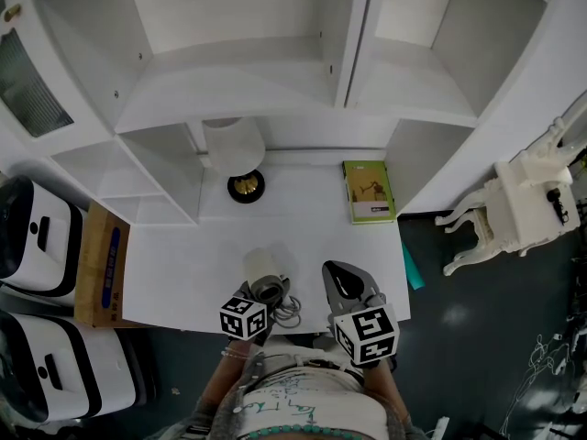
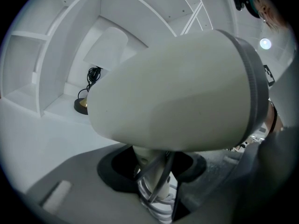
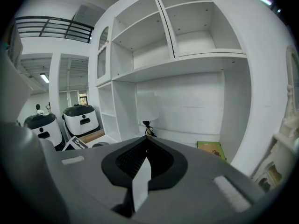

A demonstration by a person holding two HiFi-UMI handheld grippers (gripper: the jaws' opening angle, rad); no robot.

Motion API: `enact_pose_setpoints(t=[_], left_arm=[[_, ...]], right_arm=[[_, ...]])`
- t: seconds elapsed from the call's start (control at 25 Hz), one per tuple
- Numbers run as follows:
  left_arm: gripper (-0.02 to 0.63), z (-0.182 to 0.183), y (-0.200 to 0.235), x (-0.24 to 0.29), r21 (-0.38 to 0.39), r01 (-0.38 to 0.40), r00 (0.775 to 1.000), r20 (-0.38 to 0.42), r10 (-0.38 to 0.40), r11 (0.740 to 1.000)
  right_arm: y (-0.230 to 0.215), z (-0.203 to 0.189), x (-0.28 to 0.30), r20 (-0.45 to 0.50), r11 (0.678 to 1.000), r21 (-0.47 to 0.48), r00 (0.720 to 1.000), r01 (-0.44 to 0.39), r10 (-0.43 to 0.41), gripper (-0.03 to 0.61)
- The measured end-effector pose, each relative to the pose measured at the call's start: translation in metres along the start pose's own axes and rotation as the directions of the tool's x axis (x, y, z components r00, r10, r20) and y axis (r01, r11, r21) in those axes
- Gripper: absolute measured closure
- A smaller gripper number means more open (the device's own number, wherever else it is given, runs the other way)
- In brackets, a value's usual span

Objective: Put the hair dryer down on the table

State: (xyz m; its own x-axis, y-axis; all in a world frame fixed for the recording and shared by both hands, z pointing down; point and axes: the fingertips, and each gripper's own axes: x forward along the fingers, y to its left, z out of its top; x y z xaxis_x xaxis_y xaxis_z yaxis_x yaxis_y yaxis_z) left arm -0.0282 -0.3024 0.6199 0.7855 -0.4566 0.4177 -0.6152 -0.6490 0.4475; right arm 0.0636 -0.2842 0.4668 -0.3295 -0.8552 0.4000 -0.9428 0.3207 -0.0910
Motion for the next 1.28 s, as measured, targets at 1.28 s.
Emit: enact_pose_setpoints(t=[1.28], left_arm=[[0.442,-0.016,0.025,0.026,0.032,-0.06,0.996,-0.07,0.062,0.998]], right_arm=[[-0.018,0.006,0.02,-0.066,0.982,-0.082,0.984,-0.172,0.167,0.551]])
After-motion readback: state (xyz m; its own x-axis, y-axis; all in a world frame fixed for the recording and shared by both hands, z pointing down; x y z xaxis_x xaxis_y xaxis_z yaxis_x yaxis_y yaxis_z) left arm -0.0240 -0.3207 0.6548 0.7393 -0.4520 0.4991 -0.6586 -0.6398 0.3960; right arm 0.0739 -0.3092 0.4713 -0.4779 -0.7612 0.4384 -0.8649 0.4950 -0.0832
